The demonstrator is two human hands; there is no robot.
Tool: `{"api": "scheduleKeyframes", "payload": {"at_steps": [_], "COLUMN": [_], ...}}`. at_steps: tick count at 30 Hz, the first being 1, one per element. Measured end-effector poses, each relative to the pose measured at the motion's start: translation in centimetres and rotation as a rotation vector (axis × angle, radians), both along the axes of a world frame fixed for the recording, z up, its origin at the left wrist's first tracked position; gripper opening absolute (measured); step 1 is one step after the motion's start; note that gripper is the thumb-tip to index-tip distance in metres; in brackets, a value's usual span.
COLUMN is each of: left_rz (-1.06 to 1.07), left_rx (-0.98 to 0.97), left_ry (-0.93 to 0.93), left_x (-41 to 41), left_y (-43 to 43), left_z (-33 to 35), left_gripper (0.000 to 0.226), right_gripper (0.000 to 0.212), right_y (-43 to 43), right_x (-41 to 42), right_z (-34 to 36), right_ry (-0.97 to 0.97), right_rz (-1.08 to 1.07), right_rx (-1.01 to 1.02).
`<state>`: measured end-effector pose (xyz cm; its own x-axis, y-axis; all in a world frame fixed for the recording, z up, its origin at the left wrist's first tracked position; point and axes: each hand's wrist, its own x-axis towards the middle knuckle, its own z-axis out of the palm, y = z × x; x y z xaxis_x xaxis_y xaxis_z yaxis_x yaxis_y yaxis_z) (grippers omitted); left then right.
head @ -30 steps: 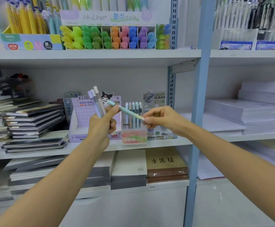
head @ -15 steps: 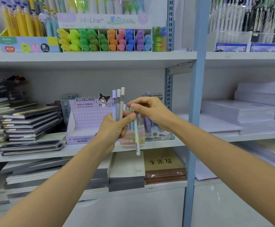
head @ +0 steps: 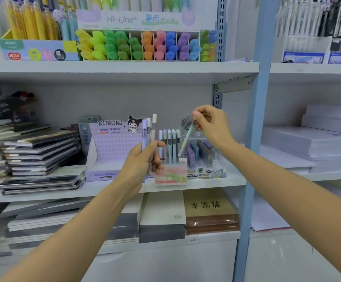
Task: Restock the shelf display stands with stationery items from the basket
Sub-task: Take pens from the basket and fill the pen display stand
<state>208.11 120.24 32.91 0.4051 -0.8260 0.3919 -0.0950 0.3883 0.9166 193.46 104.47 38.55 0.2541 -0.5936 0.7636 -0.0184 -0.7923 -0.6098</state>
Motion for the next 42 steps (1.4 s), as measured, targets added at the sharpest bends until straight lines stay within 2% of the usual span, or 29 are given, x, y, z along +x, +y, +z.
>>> {"api": "scheduleKeyframes", "payload": {"at_steps": [7, 13, 18, 21, 25, 28, 30, 32, 34, 35, 38, 42], "left_rz": [-0.018, -0.030, -0.028, -0.028, -0.035, -0.044, -0.051, -0.065, -0.082, -0.087, -0.104, 0.001], "left_rx": [0.009, 0.017, 0.041, 0.060, 0.065, 0.063, 0.068, 0.076, 0.082, 0.082, 0.072, 0.098], "left_ry": [-0.058, -0.065, -0.075, -0.069, -0.069, -0.079, -0.094, -0.121, -0.145, -0.150, -0.131, -0.038], "left_x": [0.8, 1.5, 1.9, 2.0, 2.2, 2.1, 1.9, 1.6, 1.2, 0.9, 0.5, 1.4], "left_y": [-0.6, -1.3, -1.6, -1.6, -1.5, -1.3, -1.1, -0.8, -0.7, -0.6, -0.1, 0.6], "left_z": [-0.5, -0.9, -1.2, -1.3, -1.3, -1.2, -1.1, -1.0, -0.9, -0.8, -0.5, -0.3], "left_gripper": [0.028, 0.029, 0.029, 0.029, 0.030, 0.031, 0.031, 0.031, 0.031, 0.031, 0.033, 0.031], "right_gripper": [0.014, 0.012, 0.011, 0.011, 0.009, 0.017, 0.017, 0.019, 0.023, 0.024, 0.020, 0.013], "right_y": [-1.5, -2.0, -1.9, -2.1, -2.8, -2.3, -1.1, 0.6, 2.2, 2.8, 3.9, 3.8], "right_x": [2.5, 2.8, 3.6, 4.1, 4.3, 4.0, 3.6, 3.4, 3.2, 3.2, 3.2, 2.5], "right_z": [-2.5, -1.9, -2.2, -2.6, -2.9, -2.5, -1.8, -1.0, -0.4, -0.3, 0.0, 1.1], "right_ry": [0.180, 0.299, 0.267, 0.232, 0.364, 0.394, 0.292, 0.187, 0.183, 0.207, 0.191, -0.055], "right_rz": [-0.093, -0.095, -0.030, -0.085, -0.205, -0.192, -0.105, 0.131, 0.368, 0.429, 0.494, 0.477], "right_rx": [-0.148, -0.224, -0.154, -0.156, -0.156, -0.111, -0.069, 0.071, 0.202, 0.205, 0.169, 0.237]}}
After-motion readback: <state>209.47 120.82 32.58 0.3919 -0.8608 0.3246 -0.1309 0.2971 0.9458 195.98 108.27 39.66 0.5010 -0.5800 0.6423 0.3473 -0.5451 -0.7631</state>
